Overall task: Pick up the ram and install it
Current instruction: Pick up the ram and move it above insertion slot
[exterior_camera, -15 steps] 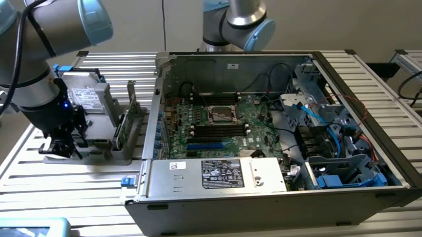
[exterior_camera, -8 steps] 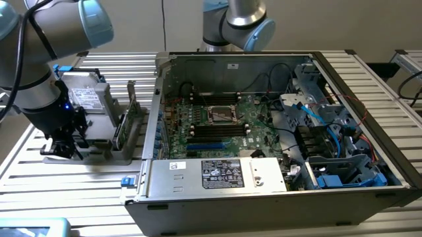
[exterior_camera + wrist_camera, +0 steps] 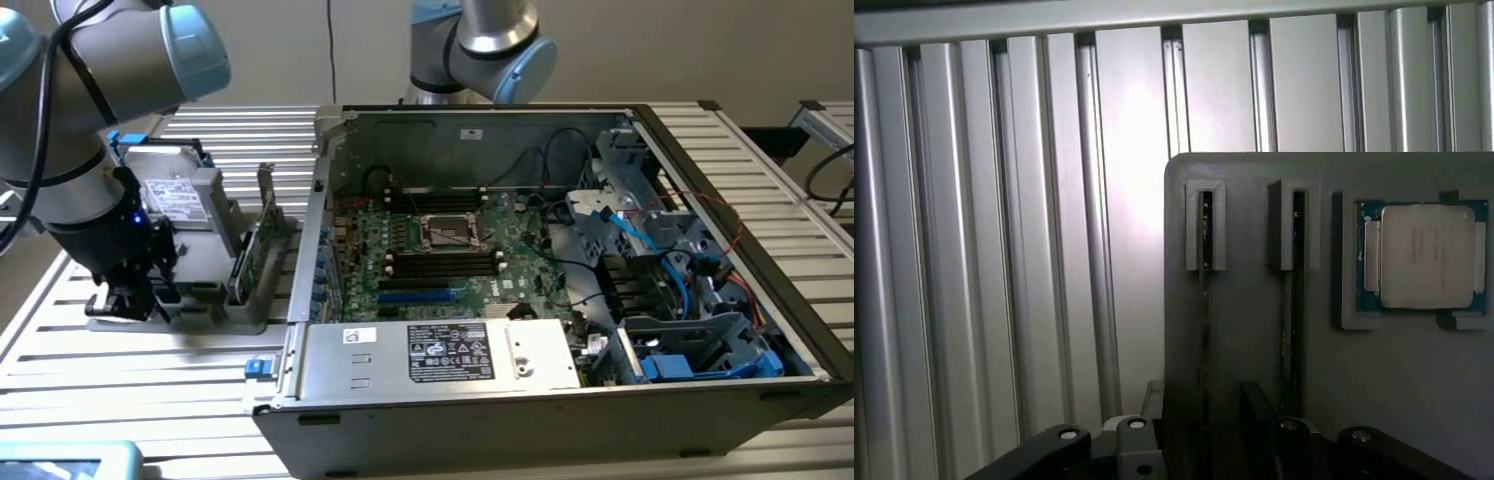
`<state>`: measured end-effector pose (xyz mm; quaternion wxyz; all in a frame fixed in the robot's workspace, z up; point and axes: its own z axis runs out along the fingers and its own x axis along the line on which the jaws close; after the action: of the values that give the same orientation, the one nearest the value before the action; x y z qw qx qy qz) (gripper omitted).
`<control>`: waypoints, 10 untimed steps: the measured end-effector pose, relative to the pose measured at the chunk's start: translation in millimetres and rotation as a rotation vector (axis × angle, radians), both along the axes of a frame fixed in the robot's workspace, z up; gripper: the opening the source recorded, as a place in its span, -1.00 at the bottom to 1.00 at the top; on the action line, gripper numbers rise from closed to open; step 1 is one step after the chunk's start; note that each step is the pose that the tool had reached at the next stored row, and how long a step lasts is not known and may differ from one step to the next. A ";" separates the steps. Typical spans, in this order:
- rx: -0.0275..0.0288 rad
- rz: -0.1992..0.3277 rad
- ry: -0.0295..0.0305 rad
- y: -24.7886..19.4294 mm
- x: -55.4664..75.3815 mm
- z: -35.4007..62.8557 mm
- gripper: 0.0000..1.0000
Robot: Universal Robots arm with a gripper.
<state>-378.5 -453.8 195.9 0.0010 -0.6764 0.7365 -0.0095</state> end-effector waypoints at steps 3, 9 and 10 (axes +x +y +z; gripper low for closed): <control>0.0003 0.000 0.0001 0.1 -1.0 -0.2 -0.45; 0.0004 0.000 -0.0036 0.1 -3.4 15.5 -0.73; 0.0004 0.000 -0.0043 0.1 -3.9 19.1 -0.73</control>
<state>-382.3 -453.8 215.0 0.0028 -0.6764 0.7365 -0.0108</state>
